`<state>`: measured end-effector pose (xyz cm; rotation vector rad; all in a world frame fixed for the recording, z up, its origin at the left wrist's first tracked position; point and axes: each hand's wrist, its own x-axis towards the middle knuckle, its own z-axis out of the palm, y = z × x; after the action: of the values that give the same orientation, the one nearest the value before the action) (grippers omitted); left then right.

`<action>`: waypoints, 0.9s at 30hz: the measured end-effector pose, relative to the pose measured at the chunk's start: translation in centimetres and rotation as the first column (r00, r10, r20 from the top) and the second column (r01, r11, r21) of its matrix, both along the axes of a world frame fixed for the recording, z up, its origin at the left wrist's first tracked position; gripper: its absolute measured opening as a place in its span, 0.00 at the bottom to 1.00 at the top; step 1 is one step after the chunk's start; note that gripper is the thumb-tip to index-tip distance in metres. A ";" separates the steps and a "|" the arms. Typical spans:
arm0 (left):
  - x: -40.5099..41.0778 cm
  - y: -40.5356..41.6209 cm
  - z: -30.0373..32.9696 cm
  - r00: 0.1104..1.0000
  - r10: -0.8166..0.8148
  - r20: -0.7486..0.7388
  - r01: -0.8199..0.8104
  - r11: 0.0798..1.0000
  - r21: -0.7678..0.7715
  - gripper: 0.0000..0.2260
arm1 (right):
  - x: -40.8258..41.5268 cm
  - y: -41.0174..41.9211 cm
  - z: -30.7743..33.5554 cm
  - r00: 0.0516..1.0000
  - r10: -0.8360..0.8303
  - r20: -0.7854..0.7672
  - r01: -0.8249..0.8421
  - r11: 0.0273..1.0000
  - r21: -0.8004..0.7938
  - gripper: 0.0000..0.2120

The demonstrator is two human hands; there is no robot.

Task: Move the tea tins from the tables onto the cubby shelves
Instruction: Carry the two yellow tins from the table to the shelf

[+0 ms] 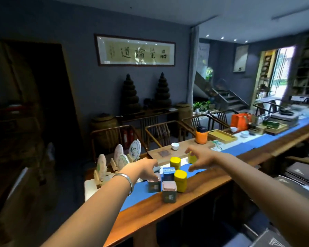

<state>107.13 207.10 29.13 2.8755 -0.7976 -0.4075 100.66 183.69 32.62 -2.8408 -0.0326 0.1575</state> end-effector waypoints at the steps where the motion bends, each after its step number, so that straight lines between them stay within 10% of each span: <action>1: 1.1 -0.8 -0.6 1.000 -0.003 -0.010 0.003 1.000 0.007 0.30 | 1.0 -0.9 -0.8 1.000 -0.006 -0.010 0.006 1.000 0.019 0.38; 27: 36.5 -17.0 -17.9 0.962 -0.220 -0.162 0.220 0.975 -0.023 0.25 | 31.0 -12.1 -22.4 0.930 -0.081 -0.359 0.081 0.997 -0.015 0.40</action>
<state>143.67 190.09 11.26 2.7118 -1.0888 -0.6564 131.66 171.57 10.25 -2.7599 0.1625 0.6555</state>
